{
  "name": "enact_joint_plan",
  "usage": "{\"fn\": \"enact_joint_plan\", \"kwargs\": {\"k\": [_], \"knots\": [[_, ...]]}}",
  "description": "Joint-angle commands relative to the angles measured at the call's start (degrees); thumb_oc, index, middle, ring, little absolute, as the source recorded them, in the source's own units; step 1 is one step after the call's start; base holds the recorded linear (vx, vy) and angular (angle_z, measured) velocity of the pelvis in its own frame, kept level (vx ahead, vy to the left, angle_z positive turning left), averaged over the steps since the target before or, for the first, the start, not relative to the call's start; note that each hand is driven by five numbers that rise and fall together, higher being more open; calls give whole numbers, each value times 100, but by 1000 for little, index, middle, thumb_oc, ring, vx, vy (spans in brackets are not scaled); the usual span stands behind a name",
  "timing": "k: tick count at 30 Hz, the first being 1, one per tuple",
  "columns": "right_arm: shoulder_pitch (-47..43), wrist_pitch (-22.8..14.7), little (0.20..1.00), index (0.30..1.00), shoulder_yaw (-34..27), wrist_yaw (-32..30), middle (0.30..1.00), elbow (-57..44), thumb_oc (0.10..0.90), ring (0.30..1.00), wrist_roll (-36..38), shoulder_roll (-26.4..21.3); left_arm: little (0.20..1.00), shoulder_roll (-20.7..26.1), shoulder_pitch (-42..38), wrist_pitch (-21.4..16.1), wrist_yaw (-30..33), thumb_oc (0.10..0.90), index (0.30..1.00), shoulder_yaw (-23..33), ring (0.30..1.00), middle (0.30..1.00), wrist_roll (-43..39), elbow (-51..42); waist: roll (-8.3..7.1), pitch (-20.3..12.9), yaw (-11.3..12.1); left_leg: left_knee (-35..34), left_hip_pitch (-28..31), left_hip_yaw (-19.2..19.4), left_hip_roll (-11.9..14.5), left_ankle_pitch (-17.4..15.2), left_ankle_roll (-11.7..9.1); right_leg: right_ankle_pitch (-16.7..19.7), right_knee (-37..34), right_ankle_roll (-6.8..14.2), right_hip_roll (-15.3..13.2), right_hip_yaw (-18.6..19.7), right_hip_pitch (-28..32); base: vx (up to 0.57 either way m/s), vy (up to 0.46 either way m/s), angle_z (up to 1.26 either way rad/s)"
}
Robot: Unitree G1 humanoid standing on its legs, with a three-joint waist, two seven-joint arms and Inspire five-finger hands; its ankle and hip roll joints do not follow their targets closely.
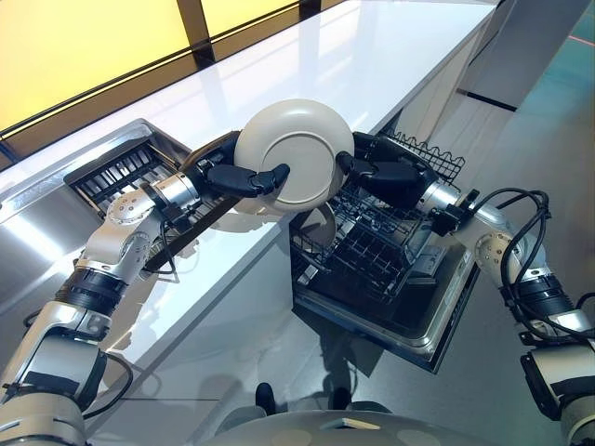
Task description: Pick up plates and place into dishwasher.
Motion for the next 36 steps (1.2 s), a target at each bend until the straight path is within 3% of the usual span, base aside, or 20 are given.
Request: {"fn": "enact_joint_plan", "kwargs": {"k": [1, 17, 30, 33, 36], "knots": [[-978, -604, 200, 300, 119, 485, 300, -892, 100, 300, 1285, 1051, 900, -610, -1339, -379, -38, 800, 900, -359, 900, 900, -20, 444, -34, -712, -22, 11, 241, -94, -263, -621, 1, 199, 25, 267, 85, -77, -102, 0, 0, 0], [-805, -766, 200, 300, -93, 375, 300, -870, 100, 300, 1410, 753, 900, 106, -1327, -143, 349, 800, 900, -24, 900, 900, 145, 286, 41, -682, 100, 11, 195, -155, -247, -565, -27, 179, 25, 263, 61, -206, -96, 0, 0, 0], [-751, -779, 200, 300, -227, 395, 300, -752, 100, 300, 1419, 566, 900, 626, -1022, -54, 351, 800, 900, 437, 900, 900, 368, 870, 81, -691, 208, 11, 152, -221, -256, -524, -47, 170, 25, 272, 43, -308, -104, 0, 0, 0], [-726, -768, 200, 300, -261, 399, 300, -704, 100, 300, 1408, 503, 900, 774, -942, -197, 501, 800, 900, 517, 900, 900, 788, 1143, 89, -685, 224, 11, 140, -222, -251, -514, -52, 167, 25, 274, 44, -322, -111, 0, 0, 0], [-739, -784, 200, 300, -272, 382, 300, -614, 100, 300, 1358, 398, 900, 1079, -1006, -837, 1246, 800, 900, 499, 900, 900, 2035, 1512, 102, -680, 243, 11, 132, -222, -248, -504, -57, 163, 25, 276, 40, -356, -112, -2, 3, 1]]}}
